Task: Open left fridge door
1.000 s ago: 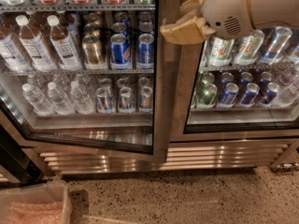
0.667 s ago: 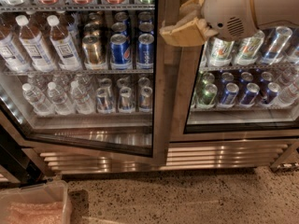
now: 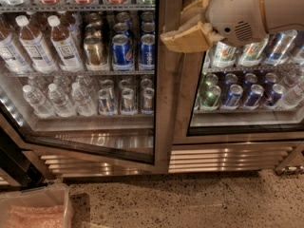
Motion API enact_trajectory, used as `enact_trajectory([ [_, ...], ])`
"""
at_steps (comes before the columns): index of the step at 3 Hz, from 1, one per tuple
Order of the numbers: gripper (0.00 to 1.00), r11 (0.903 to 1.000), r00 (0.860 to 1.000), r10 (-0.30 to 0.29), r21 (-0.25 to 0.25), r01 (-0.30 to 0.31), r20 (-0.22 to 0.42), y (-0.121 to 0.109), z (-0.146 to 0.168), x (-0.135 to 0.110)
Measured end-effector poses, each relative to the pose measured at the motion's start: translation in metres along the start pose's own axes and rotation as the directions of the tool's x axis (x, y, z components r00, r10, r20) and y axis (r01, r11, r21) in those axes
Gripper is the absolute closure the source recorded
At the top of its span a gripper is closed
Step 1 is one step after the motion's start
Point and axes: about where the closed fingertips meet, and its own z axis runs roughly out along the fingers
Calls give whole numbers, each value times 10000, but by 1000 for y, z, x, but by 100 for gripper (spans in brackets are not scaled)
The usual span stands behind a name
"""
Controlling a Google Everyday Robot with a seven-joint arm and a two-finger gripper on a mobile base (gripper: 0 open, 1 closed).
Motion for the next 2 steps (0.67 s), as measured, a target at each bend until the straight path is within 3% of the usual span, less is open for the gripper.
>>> enact_trajectory([
  [1,81,10000,10000,0,0,0,0,0,0,0],
  [2,82,10000,10000,-1,0,1,0,0,0,0],
])
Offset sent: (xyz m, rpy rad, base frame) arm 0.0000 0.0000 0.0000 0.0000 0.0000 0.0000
